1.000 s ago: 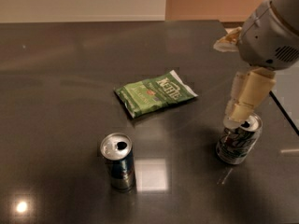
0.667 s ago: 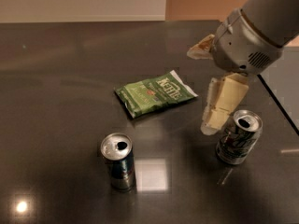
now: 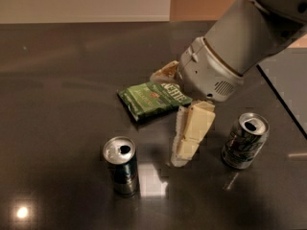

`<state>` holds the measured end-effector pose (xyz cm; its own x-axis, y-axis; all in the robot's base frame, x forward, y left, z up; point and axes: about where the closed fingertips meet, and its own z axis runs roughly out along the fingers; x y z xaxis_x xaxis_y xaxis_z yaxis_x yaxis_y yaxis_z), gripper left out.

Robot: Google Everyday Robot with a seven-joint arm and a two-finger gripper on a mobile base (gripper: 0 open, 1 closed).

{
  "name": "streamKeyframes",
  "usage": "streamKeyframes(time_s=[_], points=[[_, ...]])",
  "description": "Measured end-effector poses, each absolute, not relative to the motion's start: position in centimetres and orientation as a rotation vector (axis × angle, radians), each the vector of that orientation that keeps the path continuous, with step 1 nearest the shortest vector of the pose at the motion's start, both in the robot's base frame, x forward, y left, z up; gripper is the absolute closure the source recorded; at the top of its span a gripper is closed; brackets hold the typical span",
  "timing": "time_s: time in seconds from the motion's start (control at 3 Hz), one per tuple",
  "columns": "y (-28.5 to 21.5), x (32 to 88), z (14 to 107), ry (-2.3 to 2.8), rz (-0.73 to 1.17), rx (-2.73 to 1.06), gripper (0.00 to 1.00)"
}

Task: Pick redbull can

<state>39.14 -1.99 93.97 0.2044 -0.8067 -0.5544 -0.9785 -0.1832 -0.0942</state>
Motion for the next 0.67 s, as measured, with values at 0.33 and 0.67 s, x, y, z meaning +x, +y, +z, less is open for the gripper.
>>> streamKeyframes(time_s=[0.33, 0.67], points=[[0.4, 36.9, 92.8, 1.580, 0.638, -2.094, 0.00], [2.5, 35.0, 91.8, 1.500, 0.708, -2.139, 0.00]])
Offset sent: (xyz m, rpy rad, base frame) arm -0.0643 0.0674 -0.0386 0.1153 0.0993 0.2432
